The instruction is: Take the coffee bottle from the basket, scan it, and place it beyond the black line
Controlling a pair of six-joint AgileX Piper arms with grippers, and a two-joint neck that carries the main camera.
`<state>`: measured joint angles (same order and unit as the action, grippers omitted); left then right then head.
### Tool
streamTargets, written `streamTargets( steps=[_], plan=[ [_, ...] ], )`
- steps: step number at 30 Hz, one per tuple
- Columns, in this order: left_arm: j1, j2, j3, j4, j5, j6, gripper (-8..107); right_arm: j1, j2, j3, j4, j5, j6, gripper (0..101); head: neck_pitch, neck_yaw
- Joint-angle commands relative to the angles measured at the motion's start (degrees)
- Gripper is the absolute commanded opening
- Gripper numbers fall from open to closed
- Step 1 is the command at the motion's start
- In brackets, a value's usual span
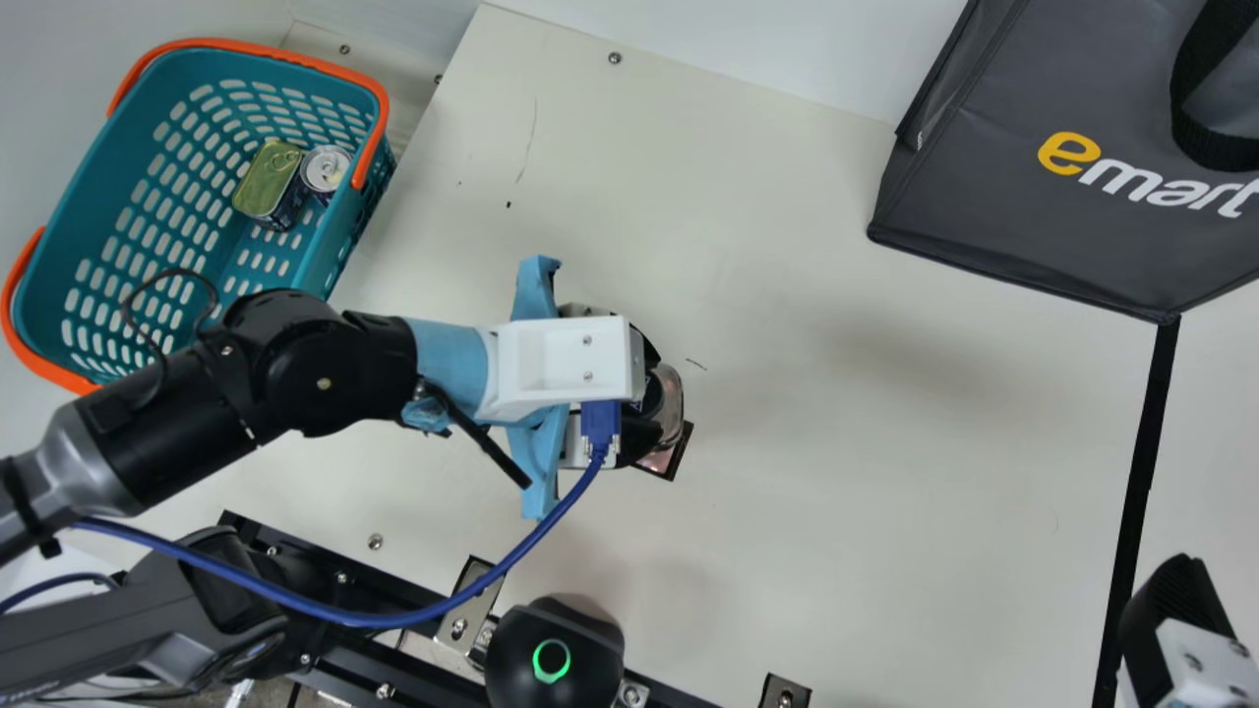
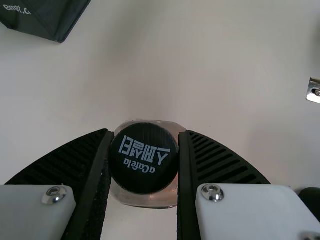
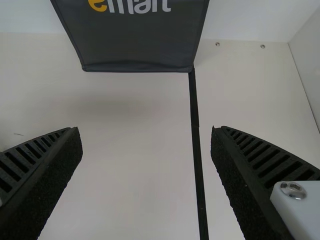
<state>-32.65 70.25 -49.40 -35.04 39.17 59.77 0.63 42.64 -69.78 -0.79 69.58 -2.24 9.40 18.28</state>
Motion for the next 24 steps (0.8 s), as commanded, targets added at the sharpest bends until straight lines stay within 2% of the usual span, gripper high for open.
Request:
streamTargets(
  steps=[1,13,24],
  plan=[
    [0.1,0.2,0.0,-0.1,0.2,0.3,10,0.0,0.0,0.0,0.0,0.0,0.0,91,-1.5,0.1],
    [0.2,0.3,-0.1,-0.7,1.3,1.1,10,0.0,0.0,0.0,0.0,0.0,0.0,91,-1.5,0.1],
    [-0.2,0.3,-0.5,-0.3,1.2,-0.5,47,0.0,0.0,0.0,0.0,0.0,0.0,91,-1.5,0.1]
  ],
)
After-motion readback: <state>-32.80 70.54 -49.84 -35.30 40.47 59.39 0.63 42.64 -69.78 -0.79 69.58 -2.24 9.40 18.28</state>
